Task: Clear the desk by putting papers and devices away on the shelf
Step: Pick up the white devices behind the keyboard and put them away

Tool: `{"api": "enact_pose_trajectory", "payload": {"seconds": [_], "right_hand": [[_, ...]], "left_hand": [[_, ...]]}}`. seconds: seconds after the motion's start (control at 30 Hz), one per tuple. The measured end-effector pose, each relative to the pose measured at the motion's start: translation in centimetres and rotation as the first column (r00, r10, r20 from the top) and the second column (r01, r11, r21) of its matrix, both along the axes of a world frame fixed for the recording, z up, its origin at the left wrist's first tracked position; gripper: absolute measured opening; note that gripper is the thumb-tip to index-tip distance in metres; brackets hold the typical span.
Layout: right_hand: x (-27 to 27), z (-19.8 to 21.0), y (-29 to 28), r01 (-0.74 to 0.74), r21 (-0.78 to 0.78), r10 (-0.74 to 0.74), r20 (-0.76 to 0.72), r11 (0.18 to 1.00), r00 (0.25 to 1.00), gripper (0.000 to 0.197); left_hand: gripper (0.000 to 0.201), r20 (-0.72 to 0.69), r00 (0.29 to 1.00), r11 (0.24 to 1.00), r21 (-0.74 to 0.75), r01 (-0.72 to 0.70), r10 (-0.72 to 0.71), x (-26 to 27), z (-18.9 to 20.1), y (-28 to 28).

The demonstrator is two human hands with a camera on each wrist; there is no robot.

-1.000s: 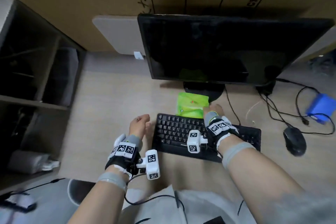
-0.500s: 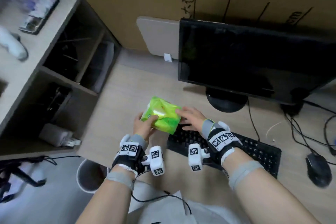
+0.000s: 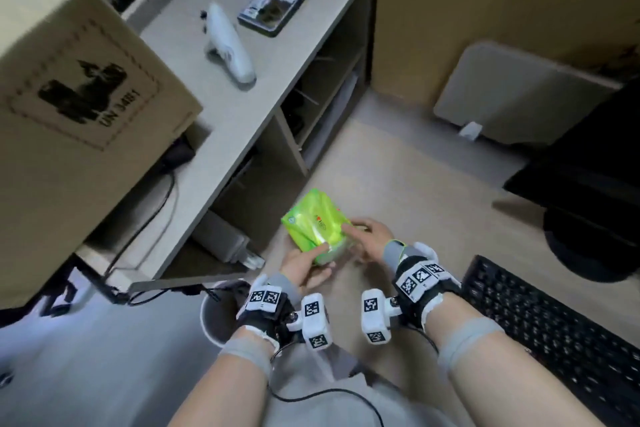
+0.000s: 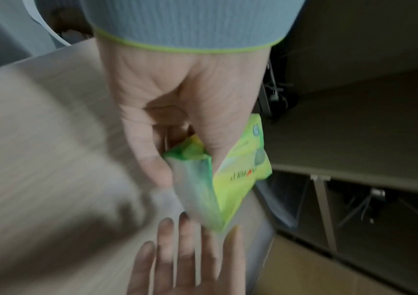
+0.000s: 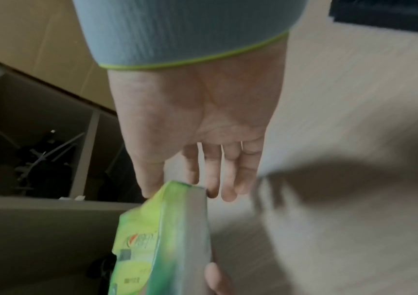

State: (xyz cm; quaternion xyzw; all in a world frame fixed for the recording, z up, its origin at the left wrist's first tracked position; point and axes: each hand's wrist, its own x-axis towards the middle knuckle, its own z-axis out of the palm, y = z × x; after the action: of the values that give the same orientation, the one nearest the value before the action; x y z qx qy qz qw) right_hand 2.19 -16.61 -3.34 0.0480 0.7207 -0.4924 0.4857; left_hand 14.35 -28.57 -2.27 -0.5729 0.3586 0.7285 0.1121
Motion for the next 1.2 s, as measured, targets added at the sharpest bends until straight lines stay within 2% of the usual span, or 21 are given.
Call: {"api": "enact_pose_trajectory", "payload": {"seconds": [0.07,0.13,0.2,0.27,0.33,0.37,0.47,0.53,0.6,0.7,0.8,0.87,1.0,1.03,1.1,1.2], "right_hand": [[0.6,-0.3,-3.5,0.025,0.031,-0.025,-0.023,0.999,0.999,0.031],[0.5,-0.1,-4.1,0.096,0.029,-0.096,-0.013,0.995,0.995,0.021],[0.2,-0.7,-3.5,0.180,0.044,-0.180,0.008,0.983,0.984,0.010],[0.2,-1.7,-2.5,0.218,0.100,-0.218,-0.003,0.971,0.976,0.007],[0.3,-2.2,-1.9,0.231,0.135,-0.236,0.018,0.963,0.972,0.003],[0.3,-2.2,-1.8,0.243,0.139,-0.250,0.034,0.960,0.968,0.002],[0.1,-2.5,-1.5,0.260,0.143,-0.270,0.055,0.955,0.961,0.008],[0.1,-2.6,-1.1,0.275,0.144,-0.286,0.063,0.951,0.956,0.008],[0.0,-2.7,-0.6,0.288,0.149,-0.299,0.060,0.946,0.952,0.009],[0.0,-3.2,0.3,0.335,0.161,-0.349,0.071,0.929,0.934,0.008],[0.0,-3.5,0.7,0.365,0.168,-0.381,0.071,0.916,0.922,0.010],[-0.1,-3.7,0.7,0.380,0.176,-0.398,0.075,0.908,0.914,0.013],[-0.6,-3.4,1.0,0.391,0.187,-0.411,0.079,0.901,0.908,0.011],[-0.7,-3.1,1.5,0.396,0.193,-0.414,0.065,0.898,0.908,0.010],[-0.9,-2.5,1.9,0.391,0.186,-0.406,0.046,0.901,0.913,0.007],[-1.5,-1.6,6.8,0.461,0.212,-0.470,-0.005,0.862,0.882,0.005]], "left_hand": [[0.034,0.048,0.992,0.992,-0.051,-0.113,0.116,-0.1,-0.6,-4.5],[0.035,0.030,0.983,0.981,-0.070,-0.180,0.182,-1.0,-0.7,-6.7],[0.039,-0.003,0.964,0.963,-0.037,-0.266,0.266,-2.0,-0.8,-7.9],[0.052,0.018,0.943,0.943,0.008,-0.333,0.333,-2.3,-1.2,-8.2],[0.060,0.035,0.941,0.939,0.063,-0.339,0.338,-2.2,-1.8,-7.8],[0.052,0.031,0.952,0.948,0.088,-0.305,0.303,-2.0,-1.9,-7.3],[0.009,-0.008,0.986,0.980,0.107,-0.165,0.167,-2.3,-2.0,-6.3],[0.012,-0.052,0.989,0.987,0.078,-0.138,0.142,-3.2,-2.5,-6.3],[0.019,-0.028,0.992,0.992,0.000,-0.126,0.126,-4.7,-2.7,-6.9],[0.045,-0.011,1.000,0.991,-0.131,-0.019,0.018,-6.9,-2.7,-7.8],[0.049,-0.013,0.997,0.978,-0.196,0.071,-0.075,-8.8,-2.5,-8.6],[0.046,-0.002,0.998,0.982,-0.180,0.057,-0.058,-9.3,-2.0,-8.7],[0.047,-0.107,0.991,0.996,0.011,-0.083,0.084,-9.0,-1.8,-6.4],[0.044,-0.110,0.993,0.999,0.024,-0.039,0.042,-9.1,-1.8,-5.0],[0.032,-0.083,0.992,0.994,-0.043,0.096,-0.100,-9.1,-1.4,-3.2],[0.023,-0.064,0.946,0.946,-0.093,0.312,-0.318,-10.5,-0.8,2.4]]}}
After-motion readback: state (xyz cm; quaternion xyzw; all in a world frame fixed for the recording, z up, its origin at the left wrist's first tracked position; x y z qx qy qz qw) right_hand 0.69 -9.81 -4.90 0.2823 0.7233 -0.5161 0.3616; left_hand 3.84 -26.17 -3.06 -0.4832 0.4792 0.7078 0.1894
